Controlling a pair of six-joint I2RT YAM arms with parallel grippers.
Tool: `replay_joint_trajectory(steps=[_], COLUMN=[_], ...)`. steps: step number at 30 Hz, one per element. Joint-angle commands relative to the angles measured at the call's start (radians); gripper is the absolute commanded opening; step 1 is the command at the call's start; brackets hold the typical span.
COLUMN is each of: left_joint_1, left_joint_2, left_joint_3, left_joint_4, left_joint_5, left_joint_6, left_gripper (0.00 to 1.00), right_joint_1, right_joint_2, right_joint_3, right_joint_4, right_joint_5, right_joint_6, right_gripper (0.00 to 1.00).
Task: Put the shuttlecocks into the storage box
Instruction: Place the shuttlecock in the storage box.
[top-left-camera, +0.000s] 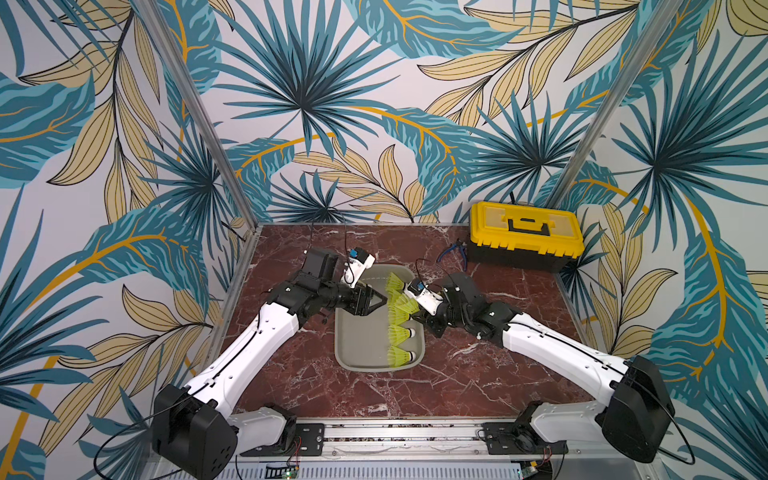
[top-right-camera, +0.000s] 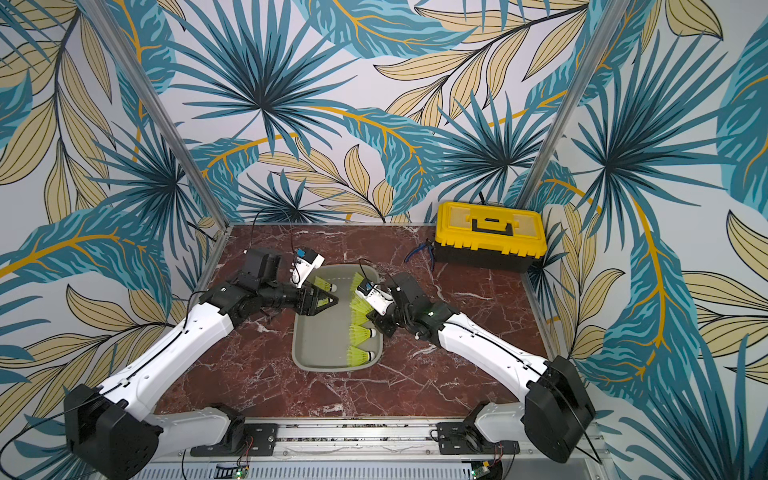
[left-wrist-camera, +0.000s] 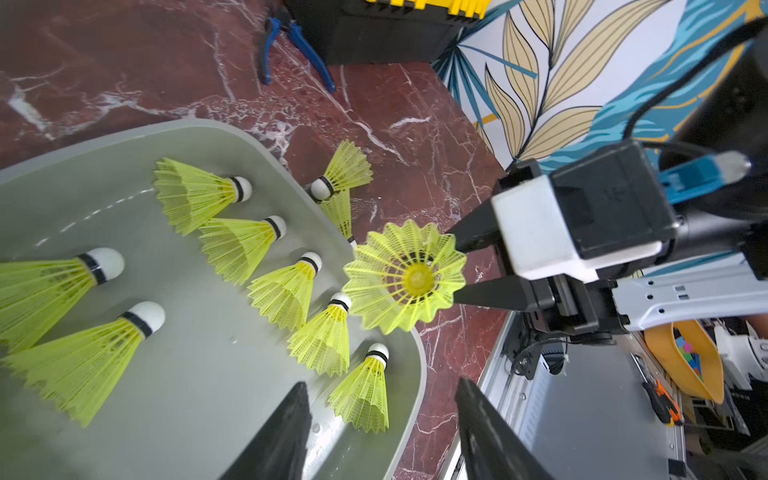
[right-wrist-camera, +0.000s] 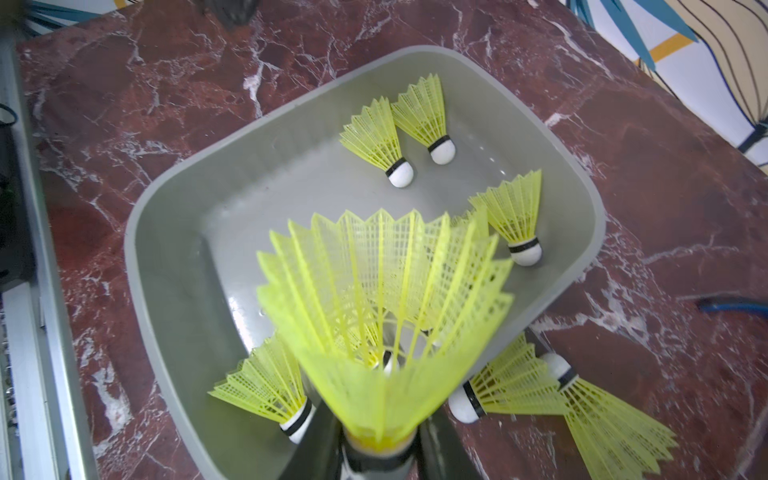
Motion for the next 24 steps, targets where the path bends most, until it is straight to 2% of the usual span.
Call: replay_joint_trajectory(steps=[1, 9, 17, 24], left_joint_1=[-0.012, -0.022, -0.031, -0.040], left_joint_2=[0.011, 0.033, 0.071, 0.105], left_joint_3=[0.064, 0.085, 0.087, 0.093], left_joint_4=[-0.067, -0.087, -0.065, -0.059], left_joint_5=[0.057, 0.095, 0.159, 0.165], left_joint_6=[0.089, 0.135, 0.139, 0.139], left_gripper=[0.57, 0.51, 0.44, 0.35], right_joint_1=[0.005, 0.005, 0.005, 0.007], right_joint_2=[0.033, 0.084, 0.105, 0.114], right_joint_3=[0.040, 0.098, 0.119, 0.125], right_joint_4=[-0.051, -0.097, -0.111, -0.113], right_joint_5=[-0.106, -0.190, -0.215, -0.221], right_joint_6=[-0.040, -0.048, -0.045, -0.042], right_gripper=[0.22, 0.21, 0.21, 0.21])
